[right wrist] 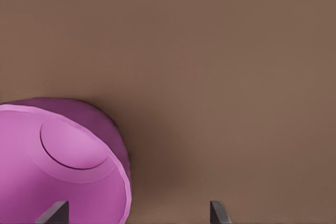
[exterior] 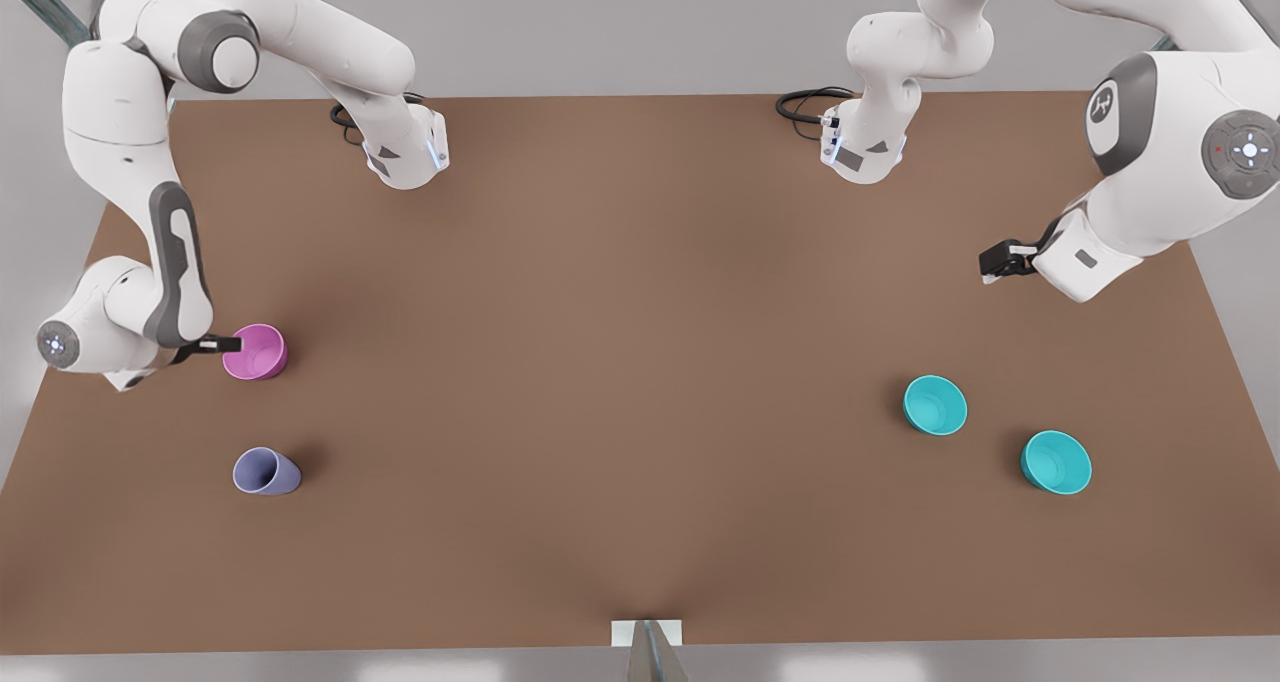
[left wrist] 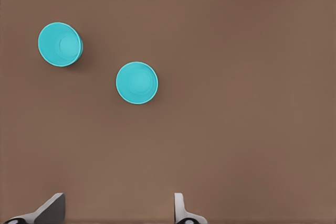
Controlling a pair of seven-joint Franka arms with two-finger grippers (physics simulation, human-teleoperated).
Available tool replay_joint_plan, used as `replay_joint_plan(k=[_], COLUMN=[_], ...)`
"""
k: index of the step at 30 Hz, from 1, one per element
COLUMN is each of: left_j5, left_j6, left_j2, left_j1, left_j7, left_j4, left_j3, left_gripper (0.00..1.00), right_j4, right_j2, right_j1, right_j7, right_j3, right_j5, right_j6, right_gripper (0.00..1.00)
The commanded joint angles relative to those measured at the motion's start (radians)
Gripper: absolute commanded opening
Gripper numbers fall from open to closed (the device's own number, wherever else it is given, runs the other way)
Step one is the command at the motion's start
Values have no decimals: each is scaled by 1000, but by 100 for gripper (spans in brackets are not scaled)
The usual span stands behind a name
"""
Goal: Stack the blue bowl on the pink bowl
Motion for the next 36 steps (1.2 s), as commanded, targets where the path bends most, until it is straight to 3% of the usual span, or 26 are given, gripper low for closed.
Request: replay_joint_plan(k=[1, 9, 18, 20, 23, 26, 31, 36], left_j5=[1, 1, -2, -10, -6, -7, -2, -7], left_j6=[0, -2, -2, -3, -3, -2, -2, -6], left_j2=[-1, 2, 4, 5, 10, 13, 13, 13], left_j1=[0, 0, 0, 1, 1, 1, 0, 0], left_j7=[-3, -3, -8, -6, -8, -8, -11, -11], left_j4=[4, 4, 7, 6, 6, 6, 7, 7], left_j3=[0, 0, 3, 1, 3, 3, 1, 1], left_gripper=[100, 100, 100, 100, 100, 100, 100, 100], right_j4=[-21, -44, -59, -59, -58, -58, -56, -61], right_j2=[2, 11, 11, 2, -13, -35, -124, -172], right_j1=[-9, -13, 7, 7, 7, 7, 7, 10], right_j7=[-88, -86, -71, -55, -54, -60, -54, 313], right_j3=[0, 0, 9, 24, 41, 64, 198, 567], right_j5=[6, 6, 7, 7, 7, 7, 53, 136], right_j6=[141, 151, 134, 112, 86, 59, -110, -165], right_gripper=[100, 100, 50, 49, 28, 21, 21, 21])
